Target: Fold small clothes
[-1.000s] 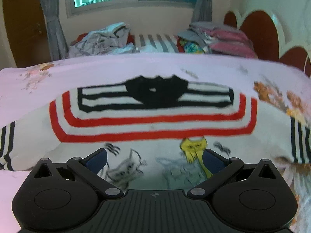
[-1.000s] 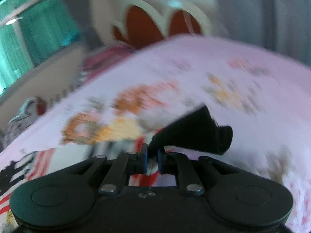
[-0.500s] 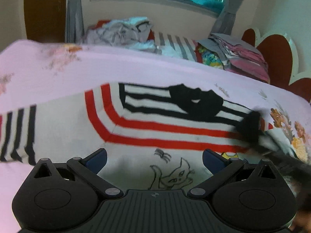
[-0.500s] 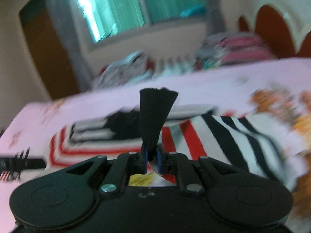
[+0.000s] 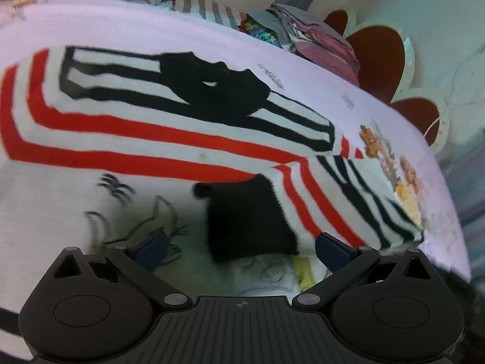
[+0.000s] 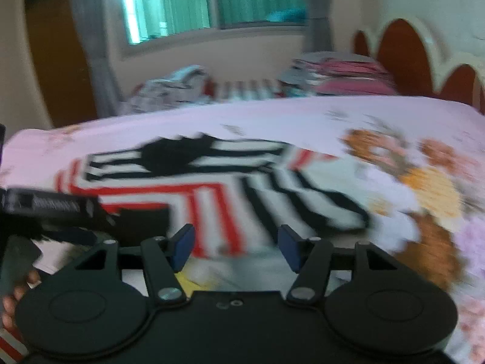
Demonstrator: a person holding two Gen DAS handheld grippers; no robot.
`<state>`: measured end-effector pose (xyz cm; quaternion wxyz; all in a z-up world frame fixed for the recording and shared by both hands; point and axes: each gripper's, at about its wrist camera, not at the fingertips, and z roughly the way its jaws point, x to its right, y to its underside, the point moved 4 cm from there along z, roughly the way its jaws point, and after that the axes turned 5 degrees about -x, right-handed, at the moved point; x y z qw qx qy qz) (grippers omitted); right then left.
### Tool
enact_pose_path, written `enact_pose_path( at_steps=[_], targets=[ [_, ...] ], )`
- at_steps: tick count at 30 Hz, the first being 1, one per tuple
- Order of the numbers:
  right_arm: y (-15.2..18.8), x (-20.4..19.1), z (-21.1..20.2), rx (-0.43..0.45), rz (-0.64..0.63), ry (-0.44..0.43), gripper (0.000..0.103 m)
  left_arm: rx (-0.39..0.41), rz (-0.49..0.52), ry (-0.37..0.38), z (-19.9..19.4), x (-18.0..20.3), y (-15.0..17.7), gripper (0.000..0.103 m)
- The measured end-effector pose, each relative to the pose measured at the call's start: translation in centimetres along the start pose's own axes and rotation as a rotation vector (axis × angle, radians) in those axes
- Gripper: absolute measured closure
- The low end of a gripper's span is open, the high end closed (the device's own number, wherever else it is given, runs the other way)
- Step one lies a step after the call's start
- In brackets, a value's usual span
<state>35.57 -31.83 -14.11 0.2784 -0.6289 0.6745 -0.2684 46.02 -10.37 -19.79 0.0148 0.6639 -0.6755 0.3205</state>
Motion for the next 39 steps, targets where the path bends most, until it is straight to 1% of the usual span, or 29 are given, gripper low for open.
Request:
enact_pose_path(
  at_steps=[1,2,3,5,6,7,8,10,14,15,17,18,19,20,21,23,24,25,27,28,29,31,32,33,34,35,36,37,39],
  targets=[
    [0.4,0.9,0.0,-0.01,0.016,0.023,0.043,0.006,-0.004,0.005,0.4,0.1,-0.2,0.034],
    [0.8,2.0,0.3,-0.023,0.04,0.043,0.043,0.002,-0.005,0.012,0.8,0.2,-0.3,0.044],
    [1.1,3.1,0.4,-0.037,0.076,0.057,0.043,0.006,-0.012,0.006,1.0,0.3,-0.3,0.05],
    [1.5,4.1,1.4,-0.047,0.128,0.07,0.043,0.025,-0.011,0.008,1.0,0.2,-0.2,0.052],
    [1.5,4.6,1.7,-0.05,0.145,0.074,0.043,0.029,-0.002,0.004,1.1,0.3,-0.3,0.067],
    [1.5,4.9,2.0,-0.054,0.154,0.076,0.043,0.029,0.009,0.004,1.1,0.2,-0.3,0.093],
    [1.6,5.0,2.4,-0.058,0.161,0.075,0.043,0.03,0.003,0.02,1.1,0.1,-0.4,0.096],
    [1.4,5.2,3.3,-0.066,0.172,0.07,0.042,0.062,-0.014,0.033,0.4,-0.1,-0.7,0.096],
    [0.9,4.6,4.7,-0.078,0.163,0.061,0.042,0.168,-0.019,0.071,-3.0,-0.5,-2.2,0.096],
    [0.7,4.4,5.1,-0.082,0.155,0.057,0.042,0.199,-0.024,0.068,-4.0,-1.0,-2.8,0.096],
    [0.5,3.9,5.7,-0.093,0.145,0.049,0.045,0.251,-0.037,0.041,-5.9,-2.6,-3.8,0.096],
    [0.4,3.7,6.0,-0.097,0.144,0.048,0.052,0.268,-0.036,0.012,-6.5,-3.6,-4.1,0.096],
    [0.3,3.6,6.2,-0.1,0.144,0.048,0.06,0.275,-0.041,-0.02,-6.8,-4.8,-4.3,0.096],
    [0.2,3.3,6.5,-0.11,0.14,0.045,0.062,0.268,-0.063,-0.052,-6.8,-6.4,-4.4,0.096],
    [0.2,3.0,6.8,-0.119,0.134,0.047,0.067,0.259,-0.075,-0.078,-6.6,-7.5,-4.2,0.096],
    [0.3,2.6,7.1,-0.123,0.12,0.046,0.077,0.217,-0.082,-0.127,-5.5,-9.5,-3.4,0.096],
    [0.3,2.4,7.1,-0.121,0.113,0.052,0.087,0.199,-0.086,-0.138,-4.9,-9.8,-3.2,0.096],
    [0.2,2.5,6.9,-0.118,0.108,0.051,0.089,0.18,-0.088,-0.148,-4.2,-10.2,-2.8,0.096],
    [0.5,3.5,6.5,-0.104,0.126,0.072,0.09,0.168,-0.096,-0.158,-3.1,-10.4,-2.7,0.096],
    [0.9,4.2,6.8,-0.128,0.157,0.064,0.09,0.162,-0.098,-0.16,-2.8,-10.5,-2.7,0.096],
    [1.3,4.6,6.7,-0.128,0.171,0.047,0.09,0.155,-0.09,-0.163,-2.8,-10.5,-2.8,0.096],
    [1.1,4.1,6.1,-0.132,0.135,0.041,0.088,0.173,-0.085,-0.173,-3.5,-10.2,-3.1,0.096],
    [1.0,4.2,5.7,-0.135,0.132,0.032,0.086,0.195,-0.09,-0.165,-4.3,-10.0,-3.3,0.095],
    [0.9,4.3,5.1,-0.139,0.137,0.015,0.08,0.209,-0.091,-0.166,-4.7,-9.9,-3.1,0.092],
    [0.8,4.5,4.5,-0.134,0.146,-0.008,0.073,0.232,-0.09,-0.173,-5.5,-9.7,-3.1,0.078],
    [0.7,4.7,3.7,-0.121,0.155,-0.026,0.067,0.26,-0.084,-0.178,-6.3,-9.5,-3.1,0.067],
    [0.4,4.9,2.8,-0.096,0.16,-0.034,0.052,0.283,-0.073,-0.181,-7.0,-9.4,-3.0,0.044],
    [-0.1,4.9,2.4,-0.072,0.157,-0.037,0.043,0.303,-0.058,-0.188,-7.6,-9.1,-3.1,0.033],
    [-1.6,5.1,2.2,-0.04,0.157,-0.055,0.044,0.324,-0.008,-0.189,-7.8,-8.0,-3.5,0.033]
  ],
)
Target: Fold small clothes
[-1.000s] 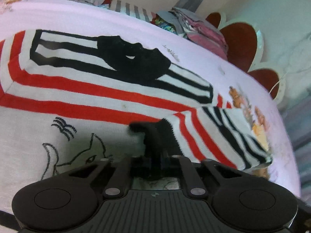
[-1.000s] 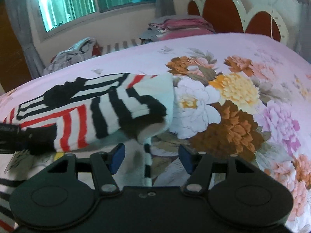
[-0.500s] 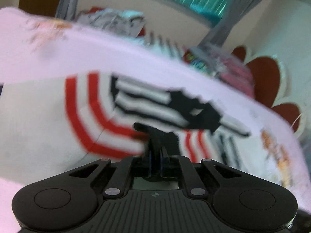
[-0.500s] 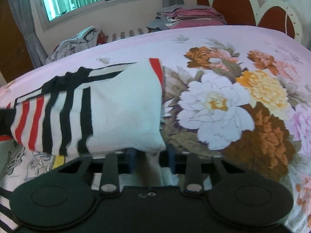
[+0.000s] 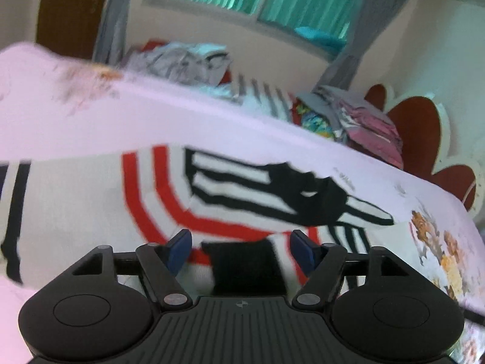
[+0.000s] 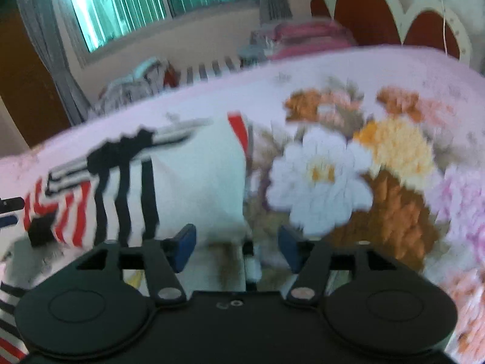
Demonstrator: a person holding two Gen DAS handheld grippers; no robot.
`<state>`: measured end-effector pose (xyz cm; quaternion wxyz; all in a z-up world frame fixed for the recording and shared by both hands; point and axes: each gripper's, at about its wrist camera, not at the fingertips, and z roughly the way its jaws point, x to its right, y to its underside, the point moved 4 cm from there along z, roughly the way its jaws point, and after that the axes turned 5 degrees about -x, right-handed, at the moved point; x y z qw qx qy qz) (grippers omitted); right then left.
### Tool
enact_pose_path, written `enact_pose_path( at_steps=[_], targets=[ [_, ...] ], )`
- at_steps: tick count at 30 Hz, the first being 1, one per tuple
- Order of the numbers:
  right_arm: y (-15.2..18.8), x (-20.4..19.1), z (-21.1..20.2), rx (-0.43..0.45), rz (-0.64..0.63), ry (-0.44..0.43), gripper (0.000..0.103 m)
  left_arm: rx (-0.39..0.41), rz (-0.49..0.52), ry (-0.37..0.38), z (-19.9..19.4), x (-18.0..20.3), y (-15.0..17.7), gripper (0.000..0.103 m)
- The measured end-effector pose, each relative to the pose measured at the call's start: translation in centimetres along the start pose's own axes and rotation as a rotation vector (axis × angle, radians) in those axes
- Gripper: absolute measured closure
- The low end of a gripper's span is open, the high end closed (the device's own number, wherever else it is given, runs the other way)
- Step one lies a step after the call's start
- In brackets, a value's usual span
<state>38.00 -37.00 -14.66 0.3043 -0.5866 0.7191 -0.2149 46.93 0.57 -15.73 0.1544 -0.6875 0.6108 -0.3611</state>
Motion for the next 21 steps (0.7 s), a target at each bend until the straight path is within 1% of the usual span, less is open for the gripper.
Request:
enact_pose_path(
  at_steps=[2,5,10,12,14,15,16,17,19,20,21],
  targets=[
    [-1.7,0.0,1.3,0.0,-0.002,-0.005,0.047,-0.008,0.034,0.022,0.7,1.3,-0.2,0.033],
    [-3.9,0.2,4.7,-0.034,0.02,-0.018,0.049,-0.055,0.037,0.044,2.7,2.5,0.4,0.033],
    [-6.6,0.5,9.8,-0.069,0.071,-0.028,0.051,-0.097,0.055,0.013,5.3,3.1,1.8,0.033],
    [-7.5,1.0,11.5,-0.079,0.117,-0.039,0.051,-0.109,0.051,0.001,5.9,2.8,2.2,0.033],
    [-8.2,1.3,12.7,-0.083,0.138,-0.044,0.054,-0.112,0.059,-0.004,6.2,2.5,2.5,0.033],
    [-8.6,1.4,13.3,-0.086,0.145,-0.049,0.062,-0.111,0.064,-0.004,6.2,2.4,2.5,0.033],
    [-8.8,1.5,13.7,-0.091,0.15,-0.05,0.075,-0.111,0.068,-0.005,6.2,2.5,2.6,0.033],
    [-8.8,1.6,14.0,-0.093,0.156,-0.047,0.082,-0.111,0.076,-0.008,6.2,2.5,2.6,0.033],
    [-8.8,1.6,14.0,-0.089,0.157,-0.041,0.092,-0.11,0.087,-0.012,6.3,2.7,2.7,0.033],
    [-8.8,1.5,13.7,-0.071,0.13,-0.029,0.093,-0.113,0.089,-0.013,6.2,2.7,2.7,0.033],
    [-8.6,1.4,13.5,-0.048,0.081,0.021,0.093,-0.114,0.09,-0.014,6.2,2.8,2.7,0.033]
  ],
)
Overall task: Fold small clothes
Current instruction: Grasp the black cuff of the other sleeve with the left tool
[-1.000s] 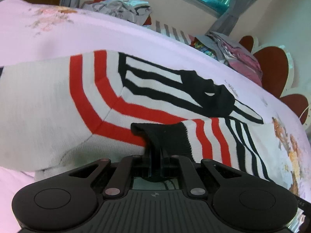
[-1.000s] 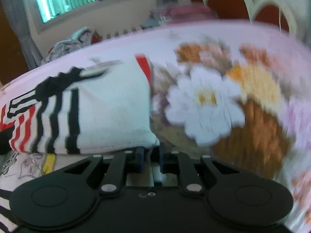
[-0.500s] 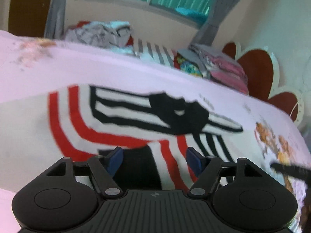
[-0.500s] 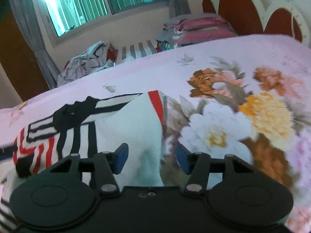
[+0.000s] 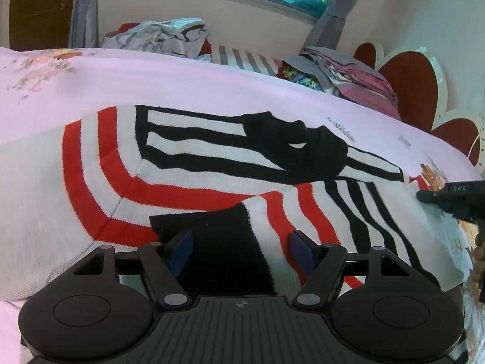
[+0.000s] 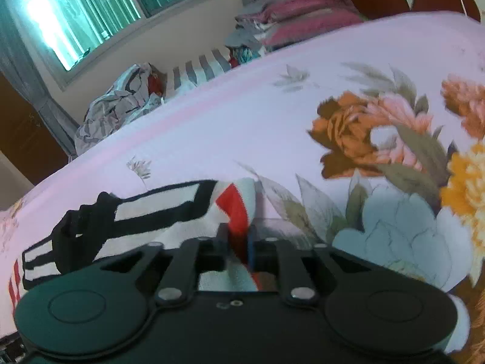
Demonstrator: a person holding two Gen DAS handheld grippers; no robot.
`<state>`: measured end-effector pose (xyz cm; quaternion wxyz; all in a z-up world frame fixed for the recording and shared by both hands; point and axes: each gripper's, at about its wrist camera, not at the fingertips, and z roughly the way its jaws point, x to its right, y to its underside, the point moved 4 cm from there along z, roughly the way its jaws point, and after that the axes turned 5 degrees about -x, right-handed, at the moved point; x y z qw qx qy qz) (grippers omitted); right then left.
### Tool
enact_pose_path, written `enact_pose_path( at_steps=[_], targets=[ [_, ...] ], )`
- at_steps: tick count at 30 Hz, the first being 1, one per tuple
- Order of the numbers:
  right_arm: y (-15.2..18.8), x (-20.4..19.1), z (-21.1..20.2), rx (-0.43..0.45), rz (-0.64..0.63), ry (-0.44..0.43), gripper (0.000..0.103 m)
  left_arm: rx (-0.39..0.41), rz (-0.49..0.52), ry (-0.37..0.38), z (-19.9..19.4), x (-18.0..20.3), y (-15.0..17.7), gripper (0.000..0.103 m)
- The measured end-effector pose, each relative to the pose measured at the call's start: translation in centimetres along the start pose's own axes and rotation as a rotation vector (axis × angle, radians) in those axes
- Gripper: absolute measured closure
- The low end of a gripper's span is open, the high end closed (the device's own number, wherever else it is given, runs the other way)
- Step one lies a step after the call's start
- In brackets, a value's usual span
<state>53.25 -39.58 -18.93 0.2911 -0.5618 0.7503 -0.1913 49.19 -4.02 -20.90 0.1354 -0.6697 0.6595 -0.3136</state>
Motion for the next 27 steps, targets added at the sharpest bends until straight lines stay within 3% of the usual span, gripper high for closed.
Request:
enact_pose_path(
  at_steps=[4,7,9,12,19,27],
  targets=[
    [0.4,-0.4,0.4,0.008,-0.064,0.062,0.091,0.004,0.018,-0.017,0.1,0.2,-0.1,0.033],
    [0.3,-1.0,-1.4,0.049,-0.073,0.091,0.081,-0.006,-0.028,0.0,-0.7,-0.1,-0.5,0.033],
    [0.9,-1.9,-3.4,0.08,-0.104,0.069,0.075,-0.005,-0.053,0.005,-1.5,-0.5,-0.6,0.033],
    [2.6,-3.9,-5.7,0.085,-0.161,0.018,0.069,-0.011,-0.062,-0.015,-2.8,-1.1,-0.6,0.012],
    [6.8,-10.3,-8.5,0.037,-0.224,-0.121,0.056,0.012,-0.114,-0.052,-6.9,-4.7,0.5,0.011],
    [10.1,-17.3,-9.3,-0.014,-0.307,-0.214,0.052,0.027,-0.239,-0.169,-11.0,-12.1,2.7,0.011]
  ],
)
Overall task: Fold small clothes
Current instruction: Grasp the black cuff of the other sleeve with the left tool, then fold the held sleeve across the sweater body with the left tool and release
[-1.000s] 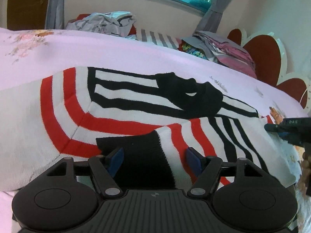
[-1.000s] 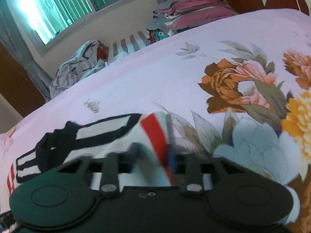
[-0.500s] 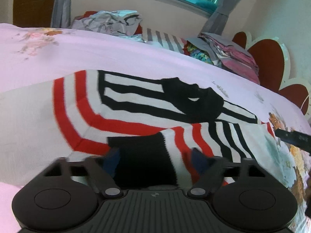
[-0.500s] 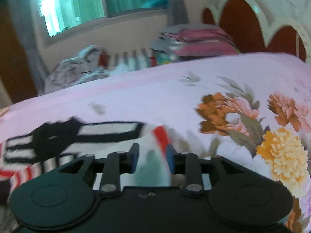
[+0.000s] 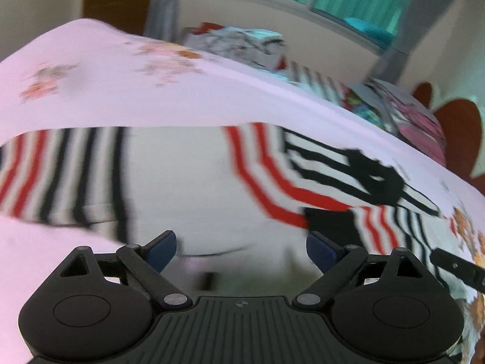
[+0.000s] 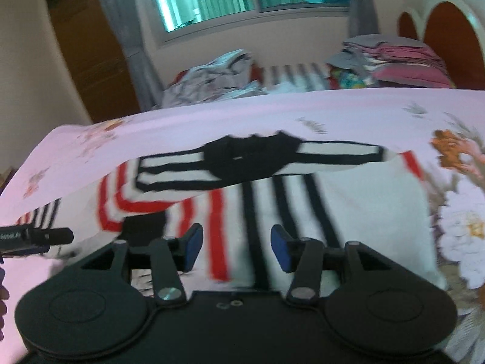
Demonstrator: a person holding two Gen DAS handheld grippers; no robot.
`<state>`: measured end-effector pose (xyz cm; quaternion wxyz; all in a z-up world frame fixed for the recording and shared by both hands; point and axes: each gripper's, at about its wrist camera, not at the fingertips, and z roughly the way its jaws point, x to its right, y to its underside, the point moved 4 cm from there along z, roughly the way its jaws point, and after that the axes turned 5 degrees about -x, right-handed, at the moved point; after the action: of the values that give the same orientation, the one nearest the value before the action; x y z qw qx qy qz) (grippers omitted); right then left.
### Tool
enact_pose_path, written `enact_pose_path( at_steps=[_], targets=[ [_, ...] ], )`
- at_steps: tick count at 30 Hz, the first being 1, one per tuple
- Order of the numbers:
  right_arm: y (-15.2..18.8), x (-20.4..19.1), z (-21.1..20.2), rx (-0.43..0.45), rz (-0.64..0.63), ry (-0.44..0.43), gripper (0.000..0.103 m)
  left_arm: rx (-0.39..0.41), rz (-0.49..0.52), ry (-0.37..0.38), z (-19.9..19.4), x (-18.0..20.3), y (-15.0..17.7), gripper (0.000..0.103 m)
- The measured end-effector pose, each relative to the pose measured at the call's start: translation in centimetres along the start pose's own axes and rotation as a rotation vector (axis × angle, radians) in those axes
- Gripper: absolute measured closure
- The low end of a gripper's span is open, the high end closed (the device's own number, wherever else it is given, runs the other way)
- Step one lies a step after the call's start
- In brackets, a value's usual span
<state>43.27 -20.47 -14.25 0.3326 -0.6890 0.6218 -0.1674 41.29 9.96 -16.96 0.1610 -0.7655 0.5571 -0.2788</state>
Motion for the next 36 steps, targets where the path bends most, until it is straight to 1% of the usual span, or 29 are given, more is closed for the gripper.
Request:
enact_pose_path(
  at_steps=[4,9,14,16,18,19,21,23,24,25,26,28,29,31,34,35,36],
  targets=[
    [0.1,-2.9,0.4,-0.006,-0.027,-0.036,0.052,0.015,-0.09,-0.047,-1.2,-5.2,0.2,0.011],
    [0.4,-5.9,1.2,-0.018,-0.052,-0.063,0.052,0.03,-0.244,-0.113,-2.2,-12.6,0.9,0.011],
    [0.5,-8.2,2.3,-0.027,-0.075,-0.075,0.052,0.068,-0.367,-0.149,-2.3,-17.8,1.3,0.011],
    [0.5,-9.0,2.7,-0.031,-0.082,-0.079,0.052,0.078,-0.414,-0.142,-2.0,-19.6,1.4,0.012],
    [0.5,-9.7,3.3,-0.037,-0.087,-0.078,0.052,0.083,-0.468,-0.113,-1.2,-21.0,1.5,0.013],
    [0.5,-9.9,3.5,-0.04,-0.087,-0.078,0.052,0.099,-0.493,-0.094,-0.8,-21.6,1.4,0.014],
    [0.5,-10.2,4.0,-0.042,-0.088,-0.076,0.052,0.13,-0.515,-0.07,-0.6,-22.2,1.2,0.014],
    [0.5,-10.4,4.4,-0.045,-0.09,-0.067,0.052,0.165,-0.539,-0.05,0.0,-22.9,0.6,0.017],
    [0.5,-10.5,4.6,-0.046,-0.091,-0.059,0.052,0.177,-0.543,-0.05,0.2,-23.2,0.3,0.026],
    [0.5,-10.5,4.9,-0.045,-0.091,-0.05,0.052,0.184,-0.549,-0.051,0.4,-23.5,-0.1,0.038],
    [0.4,-10.4,5.1,-0.047,-0.09,-0.04,0.052,0.191,-0.559,-0.05,0.8,-23.9,-0.3,0.045],
    [0.3,-10.2,5.6,-0.047,-0.083,-0.028,0.053,0.196,-0.584,-0.048,1.2,-24.5,-0.7,0.066],
    [0.2,-10.1,5.7,-0.045,-0.079,-0.023,0.053,0.194,-0.598,-0.044,1.5,-24.9,-0.9,0.071],
    [0.0,-10.0,5.9,-0.04,-0.071,-0.012,0.053,0.19,-0.599,-0.038,1.8,-25.2,-1.5,0.094],
    [0.1,-9.6,6.8,-0.05,-0.078,0.025,0.053,0.197,-0.563,-0.02,1.6,-24.6,-2.1,0.095],
    [0.3,-9.3,7.4,-0.072,-0.078,0.038,0.054,0.206,-0.544,-0.008,1.4,-24.1,-2.5,0.095],
    [0.7,-9.0,8.2,-0.114,-0.071,0.046,0.055,0.216,-0.52,0.008,1.0,-23.4,-2.9,0.096]
  ],
)
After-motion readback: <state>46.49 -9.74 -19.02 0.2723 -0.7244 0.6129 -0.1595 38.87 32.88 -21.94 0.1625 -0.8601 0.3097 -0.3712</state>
